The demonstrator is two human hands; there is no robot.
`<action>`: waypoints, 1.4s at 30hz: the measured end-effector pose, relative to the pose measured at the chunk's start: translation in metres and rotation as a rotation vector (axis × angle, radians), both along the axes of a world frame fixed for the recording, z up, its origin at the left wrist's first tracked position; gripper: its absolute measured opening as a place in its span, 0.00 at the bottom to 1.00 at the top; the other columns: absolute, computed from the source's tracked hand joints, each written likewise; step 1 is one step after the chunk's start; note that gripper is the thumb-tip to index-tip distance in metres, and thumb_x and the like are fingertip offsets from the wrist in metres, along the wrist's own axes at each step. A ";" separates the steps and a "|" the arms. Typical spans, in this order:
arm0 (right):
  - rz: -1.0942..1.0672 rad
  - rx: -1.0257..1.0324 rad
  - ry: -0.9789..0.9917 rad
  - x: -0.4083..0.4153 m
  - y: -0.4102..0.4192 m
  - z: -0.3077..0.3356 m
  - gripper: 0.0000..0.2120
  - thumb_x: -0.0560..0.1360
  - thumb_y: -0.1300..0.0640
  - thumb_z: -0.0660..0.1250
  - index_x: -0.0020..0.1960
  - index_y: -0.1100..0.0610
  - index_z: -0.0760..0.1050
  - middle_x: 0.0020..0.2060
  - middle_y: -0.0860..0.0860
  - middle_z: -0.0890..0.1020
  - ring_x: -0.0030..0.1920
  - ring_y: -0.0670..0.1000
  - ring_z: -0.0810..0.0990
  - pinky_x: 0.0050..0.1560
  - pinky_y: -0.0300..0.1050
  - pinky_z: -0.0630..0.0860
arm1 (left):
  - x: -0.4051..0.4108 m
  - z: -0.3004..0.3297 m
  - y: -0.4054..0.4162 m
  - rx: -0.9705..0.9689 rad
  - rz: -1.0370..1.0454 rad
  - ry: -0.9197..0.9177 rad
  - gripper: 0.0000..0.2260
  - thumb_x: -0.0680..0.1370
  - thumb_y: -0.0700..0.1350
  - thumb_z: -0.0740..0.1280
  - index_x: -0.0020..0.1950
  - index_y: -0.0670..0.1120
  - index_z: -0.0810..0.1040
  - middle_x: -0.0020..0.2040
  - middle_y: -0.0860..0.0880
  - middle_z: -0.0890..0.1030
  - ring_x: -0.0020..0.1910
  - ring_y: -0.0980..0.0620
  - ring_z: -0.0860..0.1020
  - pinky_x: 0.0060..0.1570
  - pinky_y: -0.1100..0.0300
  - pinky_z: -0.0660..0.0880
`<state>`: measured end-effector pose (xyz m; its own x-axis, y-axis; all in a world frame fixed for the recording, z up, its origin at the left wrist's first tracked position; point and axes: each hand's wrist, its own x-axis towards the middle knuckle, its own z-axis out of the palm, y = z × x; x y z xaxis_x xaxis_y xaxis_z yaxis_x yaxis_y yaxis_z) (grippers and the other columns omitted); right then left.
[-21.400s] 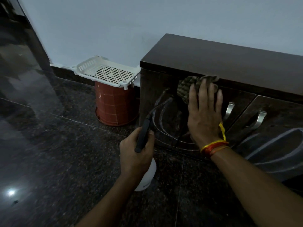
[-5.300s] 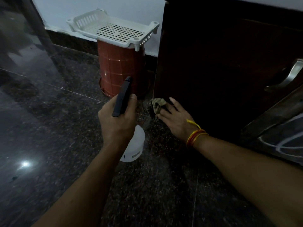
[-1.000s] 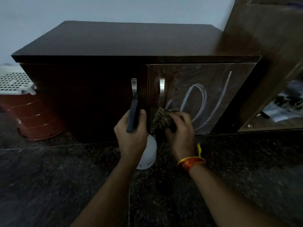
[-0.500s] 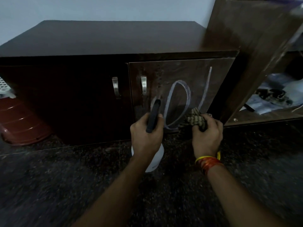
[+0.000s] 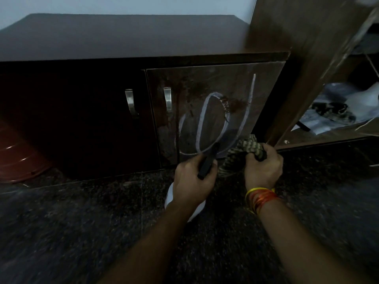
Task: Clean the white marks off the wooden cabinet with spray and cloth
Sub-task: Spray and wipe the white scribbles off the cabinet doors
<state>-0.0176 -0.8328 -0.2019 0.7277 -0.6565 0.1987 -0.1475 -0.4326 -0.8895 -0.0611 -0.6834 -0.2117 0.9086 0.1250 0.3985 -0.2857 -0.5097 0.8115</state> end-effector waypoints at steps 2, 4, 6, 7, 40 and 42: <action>-0.008 0.014 0.017 0.000 -0.003 -0.004 0.16 0.72 0.63 0.68 0.60 0.59 0.78 0.60 0.61 0.73 0.58 0.62 0.74 0.54 0.44 0.72 | -0.002 -0.007 0.001 0.023 -0.001 0.007 0.15 0.76 0.53 0.64 0.31 0.54 0.66 0.22 0.55 0.63 0.22 0.56 0.66 0.27 0.65 0.57; -0.021 0.029 0.030 -0.001 -0.004 -0.007 0.16 0.72 0.63 0.68 0.60 0.60 0.77 0.61 0.61 0.73 0.58 0.62 0.74 0.55 0.46 0.72 | -0.005 -0.014 0.004 0.051 -0.007 0.012 0.15 0.76 0.52 0.65 0.31 0.53 0.66 0.23 0.56 0.64 0.22 0.57 0.66 0.27 0.65 0.57; -0.037 0.044 0.025 -0.002 -0.004 -0.008 0.16 0.72 0.64 0.68 0.60 0.60 0.77 0.61 0.61 0.73 0.58 0.63 0.74 0.56 0.48 0.73 | -0.008 -0.020 0.009 0.075 -0.014 0.017 0.14 0.76 0.52 0.64 0.32 0.54 0.66 0.23 0.57 0.64 0.22 0.59 0.66 0.27 0.67 0.57; -0.045 0.046 0.024 -0.002 -0.003 -0.008 0.17 0.72 0.64 0.68 0.60 0.60 0.77 0.61 0.62 0.73 0.58 0.63 0.74 0.57 0.48 0.73 | -0.010 -0.023 0.012 0.096 -0.012 0.019 0.14 0.76 0.52 0.64 0.32 0.55 0.65 0.23 0.57 0.64 0.22 0.60 0.66 0.27 0.67 0.56; 0.223 0.021 -0.044 -0.001 0.087 0.012 0.18 0.72 0.66 0.68 0.61 0.57 0.74 0.59 0.59 0.73 0.57 0.60 0.75 0.58 0.47 0.71 | -0.064 -0.041 0.096 0.009 0.262 0.118 0.14 0.74 0.56 0.62 0.31 0.53 0.68 0.23 0.51 0.66 0.23 0.49 0.68 0.24 0.67 0.57; 0.240 0.017 -0.078 0.007 0.099 0.019 0.18 0.72 0.66 0.68 0.60 0.59 0.74 0.59 0.61 0.72 0.56 0.60 0.74 0.57 0.41 0.67 | -0.058 -0.035 0.091 -0.061 0.293 0.100 0.15 0.76 0.53 0.64 0.34 0.45 0.74 0.23 0.47 0.67 0.24 0.45 0.67 0.24 0.67 0.57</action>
<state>-0.0107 -0.7334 -0.1826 0.8460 -0.4705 0.2507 0.0267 -0.4322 -0.9014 -0.1193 -0.5927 -0.2464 0.8647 0.4083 0.2924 -0.0507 -0.5083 0.8597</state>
